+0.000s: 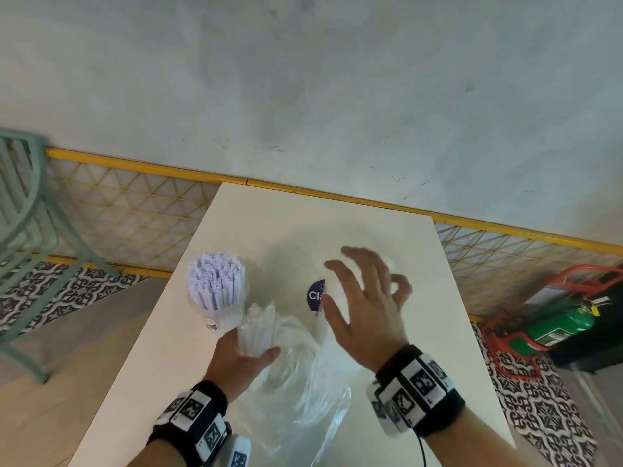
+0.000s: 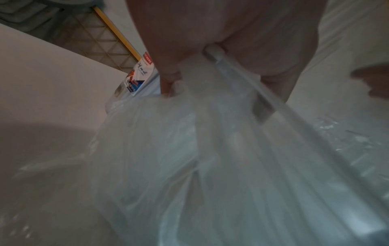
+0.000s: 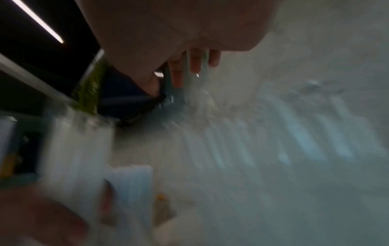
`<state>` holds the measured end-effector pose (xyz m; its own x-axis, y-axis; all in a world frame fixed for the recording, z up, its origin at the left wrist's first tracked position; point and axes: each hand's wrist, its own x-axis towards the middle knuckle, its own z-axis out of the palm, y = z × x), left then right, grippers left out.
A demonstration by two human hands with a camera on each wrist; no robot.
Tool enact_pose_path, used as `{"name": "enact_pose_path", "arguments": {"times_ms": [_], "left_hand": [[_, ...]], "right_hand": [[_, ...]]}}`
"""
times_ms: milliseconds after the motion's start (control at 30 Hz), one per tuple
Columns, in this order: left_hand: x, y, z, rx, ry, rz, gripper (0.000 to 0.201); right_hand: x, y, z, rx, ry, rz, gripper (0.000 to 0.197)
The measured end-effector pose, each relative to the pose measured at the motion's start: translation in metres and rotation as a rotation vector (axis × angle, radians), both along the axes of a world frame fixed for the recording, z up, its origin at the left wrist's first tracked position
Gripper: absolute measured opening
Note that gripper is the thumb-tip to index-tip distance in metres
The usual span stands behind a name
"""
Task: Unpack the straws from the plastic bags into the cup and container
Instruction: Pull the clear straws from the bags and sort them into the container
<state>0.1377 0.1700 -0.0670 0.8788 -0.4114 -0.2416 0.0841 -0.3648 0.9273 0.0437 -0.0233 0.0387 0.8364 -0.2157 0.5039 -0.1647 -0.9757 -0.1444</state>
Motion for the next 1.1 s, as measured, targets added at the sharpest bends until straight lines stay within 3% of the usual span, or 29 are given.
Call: {"name": "enact_pose_path", "arguments": {"times_ms": [100,167,233,467,767,900,1100], "left_hand": [[0.000,0.002,0.000,-0.051,0.028,-0.060,0.056],[0.000,0.004,0.005,-0.118,0.026,-0.102,0.052],[-0.002,0.003,0.013,-0.177,0.026,-0.157,0.051],[0.000,0.008,0.028,-0.256,0.016,-0.218,0.045],[0.000,0.013,0.026,-0.299,0.091,-0.316,0.041],[0.002,0.016,0.018,-0.289,0.086,-0.293,0.032],[0.004,0.018,0.000,-0.184,0.096,-0.287,0.035]], "right_hand": [[0.003,0.031,0.001,0.282,0.130,0.301,0.051],[0.011,0.039,-0.011,0.558,0.305,0.391,0.064],[0.022,0.039,-0.026,0.712,0.418,0.411,0.068],[0.032,0.043,-0.049,0.784,0.347,0.442,0.041],[0.031,0.052,-0.065,0.883,0.325,0.378,0.050],[0.033,0.049,-0.075,0.858,0.294,0.378,0.037],[0.027,0.049,-0.088,0.856,0.302,0.332,0.035]]}}
